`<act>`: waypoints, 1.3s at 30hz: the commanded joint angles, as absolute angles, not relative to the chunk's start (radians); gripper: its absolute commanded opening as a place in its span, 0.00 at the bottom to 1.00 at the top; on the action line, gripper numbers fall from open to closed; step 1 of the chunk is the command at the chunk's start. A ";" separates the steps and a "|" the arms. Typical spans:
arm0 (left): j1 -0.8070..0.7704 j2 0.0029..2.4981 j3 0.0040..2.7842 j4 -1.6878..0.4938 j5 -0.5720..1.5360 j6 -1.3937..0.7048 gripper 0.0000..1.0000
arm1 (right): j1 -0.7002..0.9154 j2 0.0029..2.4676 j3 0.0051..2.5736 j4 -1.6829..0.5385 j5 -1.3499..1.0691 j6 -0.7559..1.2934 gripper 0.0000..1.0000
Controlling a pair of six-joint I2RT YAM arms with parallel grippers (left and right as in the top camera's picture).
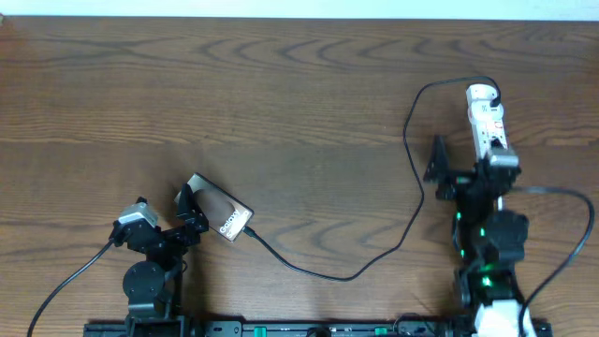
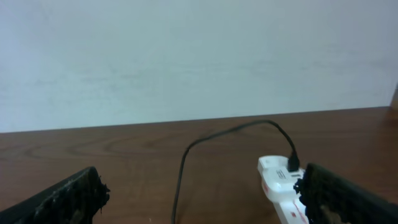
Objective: Plug charger to phone and switch on socket
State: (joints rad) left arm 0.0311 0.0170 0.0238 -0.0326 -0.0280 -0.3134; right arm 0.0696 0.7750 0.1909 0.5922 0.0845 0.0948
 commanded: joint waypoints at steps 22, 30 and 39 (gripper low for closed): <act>0.035 0.012 0.005 -0.071 -0.034 -0.300 0.92 | 0.052 0.002 0.006 -0.059 0.118 0.069 0.99; 0.035 0.012 0.005 -0.071 -0.034 -0.300 0.92 | 0.054 0.005 0.006 -0.064 0.125 0.058 0.99; 0.035 0.012 0.005 -0.071 -0.034 -0.300 0.92 | 0.054 0.005 0.006 -0.064 0.125 0.058 0.99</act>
